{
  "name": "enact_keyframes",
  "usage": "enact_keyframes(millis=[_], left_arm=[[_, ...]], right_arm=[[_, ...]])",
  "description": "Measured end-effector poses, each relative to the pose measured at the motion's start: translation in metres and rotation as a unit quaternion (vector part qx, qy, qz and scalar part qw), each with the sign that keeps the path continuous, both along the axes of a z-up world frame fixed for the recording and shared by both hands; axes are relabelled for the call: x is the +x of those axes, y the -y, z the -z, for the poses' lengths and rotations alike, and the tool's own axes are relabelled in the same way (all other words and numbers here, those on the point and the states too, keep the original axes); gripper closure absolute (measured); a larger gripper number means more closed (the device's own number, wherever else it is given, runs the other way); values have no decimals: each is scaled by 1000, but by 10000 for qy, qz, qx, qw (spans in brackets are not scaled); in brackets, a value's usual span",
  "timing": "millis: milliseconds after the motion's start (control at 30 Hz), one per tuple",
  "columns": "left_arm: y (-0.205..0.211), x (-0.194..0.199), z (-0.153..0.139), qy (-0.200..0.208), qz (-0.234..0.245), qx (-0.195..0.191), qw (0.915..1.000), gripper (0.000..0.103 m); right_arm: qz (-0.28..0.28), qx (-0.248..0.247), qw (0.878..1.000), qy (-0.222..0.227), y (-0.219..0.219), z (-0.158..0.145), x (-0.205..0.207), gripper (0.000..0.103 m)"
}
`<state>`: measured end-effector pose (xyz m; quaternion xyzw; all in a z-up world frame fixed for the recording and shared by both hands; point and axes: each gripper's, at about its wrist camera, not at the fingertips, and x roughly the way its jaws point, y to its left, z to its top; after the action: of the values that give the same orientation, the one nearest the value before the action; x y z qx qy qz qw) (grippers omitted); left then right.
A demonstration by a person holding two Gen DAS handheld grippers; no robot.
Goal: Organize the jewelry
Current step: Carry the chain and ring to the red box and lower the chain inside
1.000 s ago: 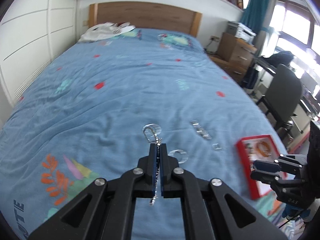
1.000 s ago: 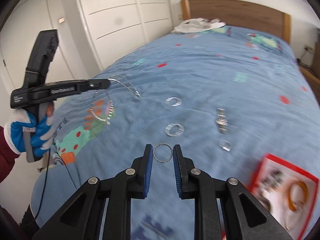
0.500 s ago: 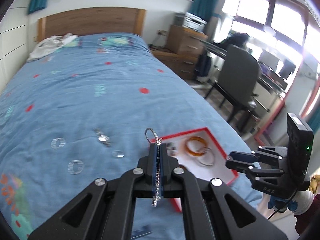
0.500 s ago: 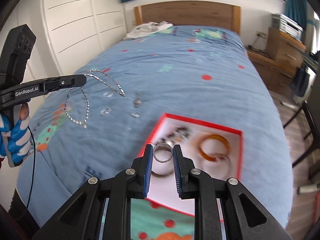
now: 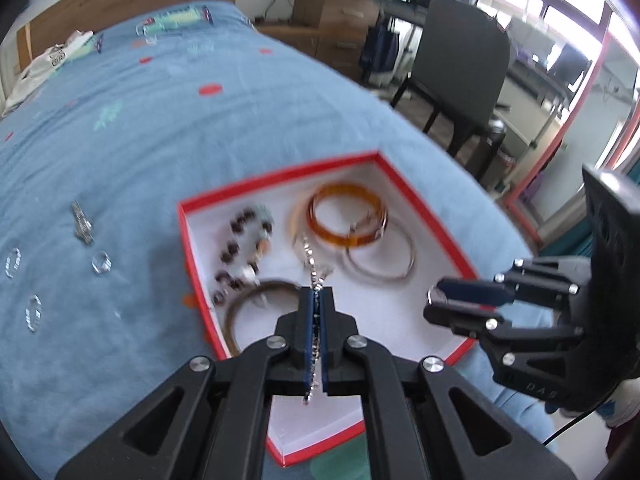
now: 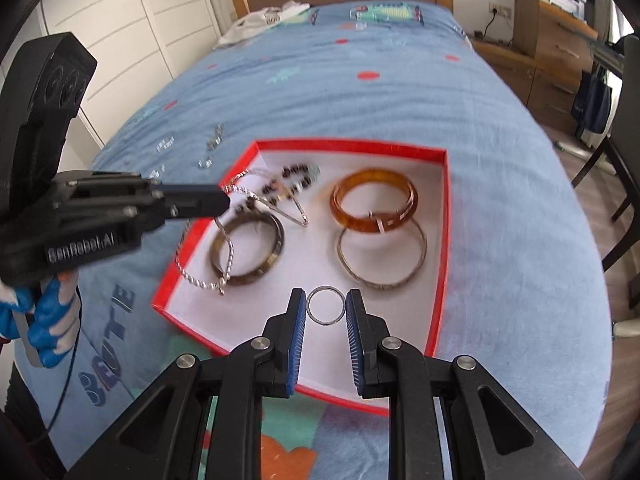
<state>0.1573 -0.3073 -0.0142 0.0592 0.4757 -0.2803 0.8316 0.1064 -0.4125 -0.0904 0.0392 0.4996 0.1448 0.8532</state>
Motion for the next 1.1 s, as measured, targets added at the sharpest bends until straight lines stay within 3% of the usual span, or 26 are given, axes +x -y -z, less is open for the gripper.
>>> enact_keyframes(millis=[300,433,633,733,933,1100], left_arm=[[-10,-1,49,-428,-171,307,9985,100],[-11,-1,56,-488,-232,327,9980,100],[-14,-1,51,-520,-329,193,9979,91],[-16,-1,42,-462,-365,161,9981,78],[-22,-8,17,-273,-370,59,9989,76],[-33,-23,-10,-30,-436,-53,9990,72]], right_arm=[[-362,-358,9981,-345,-11,30,8,83],[-436,-519,9969,-401,-11,34,7,82],[-429,-564,9964,-459,-10,34,5,82],[-376,-527,9967,-479,-11,31,5,76],[-168,-475,9977,-445,-6,20,-3,72],[-12,-483,9986,-193,-7,-7,-13,67]])
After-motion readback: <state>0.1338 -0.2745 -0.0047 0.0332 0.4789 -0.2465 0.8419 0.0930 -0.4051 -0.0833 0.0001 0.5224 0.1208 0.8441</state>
